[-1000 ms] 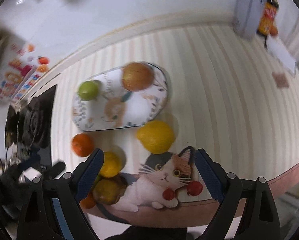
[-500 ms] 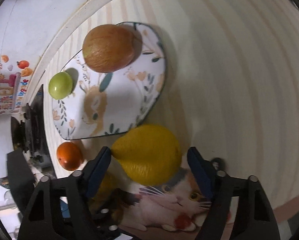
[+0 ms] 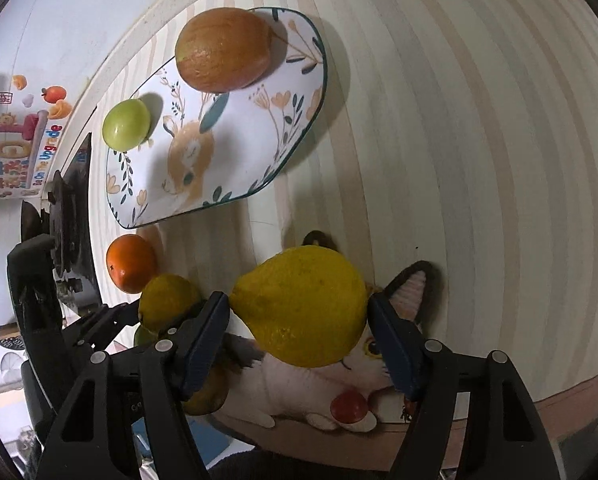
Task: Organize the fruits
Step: 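Grasp the yellow lemon with the right tool while the left tool grasps a yellow citrus, then carry both citrus fruits onto the deer plate and open both tools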
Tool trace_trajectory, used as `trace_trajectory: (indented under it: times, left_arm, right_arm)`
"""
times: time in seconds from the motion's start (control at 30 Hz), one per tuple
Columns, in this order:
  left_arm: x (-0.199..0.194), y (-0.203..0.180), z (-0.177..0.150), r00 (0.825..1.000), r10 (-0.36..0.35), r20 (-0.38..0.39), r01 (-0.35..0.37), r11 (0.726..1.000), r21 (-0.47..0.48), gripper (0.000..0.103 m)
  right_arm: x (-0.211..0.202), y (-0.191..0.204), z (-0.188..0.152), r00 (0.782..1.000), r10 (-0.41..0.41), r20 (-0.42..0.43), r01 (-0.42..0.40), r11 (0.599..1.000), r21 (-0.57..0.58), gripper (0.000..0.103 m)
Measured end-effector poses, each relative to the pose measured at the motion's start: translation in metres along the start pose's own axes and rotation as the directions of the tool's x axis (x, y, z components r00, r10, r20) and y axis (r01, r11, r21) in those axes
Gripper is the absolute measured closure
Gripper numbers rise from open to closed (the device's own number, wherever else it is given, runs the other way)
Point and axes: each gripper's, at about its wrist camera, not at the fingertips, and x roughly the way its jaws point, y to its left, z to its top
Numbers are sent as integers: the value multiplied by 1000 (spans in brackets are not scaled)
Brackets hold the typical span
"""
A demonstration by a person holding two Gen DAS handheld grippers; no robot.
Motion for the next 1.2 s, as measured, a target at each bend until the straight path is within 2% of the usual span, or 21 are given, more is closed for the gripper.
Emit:
trace_trajectory:
  times: [0.4,0.63,0.77,0.9,1.0,1.2]
  left_arm:
    - [-8,-4,14,1000,-2,3,2,1000,-16,48]
    - [-61,8,21,993,-83,88,88,995,-49,48]
    - [-99,28,35,982,-89,166,103,992,-77,48]
    - [-111,57,60,978,-31,208,60,989,-135,48]
    - [-102,78,74,981,-15,195,53,980,-191,48]
    - [-70,103,96,990,-52,133,88,956,-279,48]
  right_arm:
    - [0,7,-2,999,-33,12,33,999,-31,30]
    - [-23,15,3,997,57,60,-58,998,6,30]
    - [-40,42,24,992,80,97,-77,996,-39,30]
    - [-50,85,58,989,70,128,-56,992,-112,30]
    - [-51,117,88,989,51,139,-28,986,-164,30]
    - [-29,165,137,993,-28,114,55,970,-239,30]
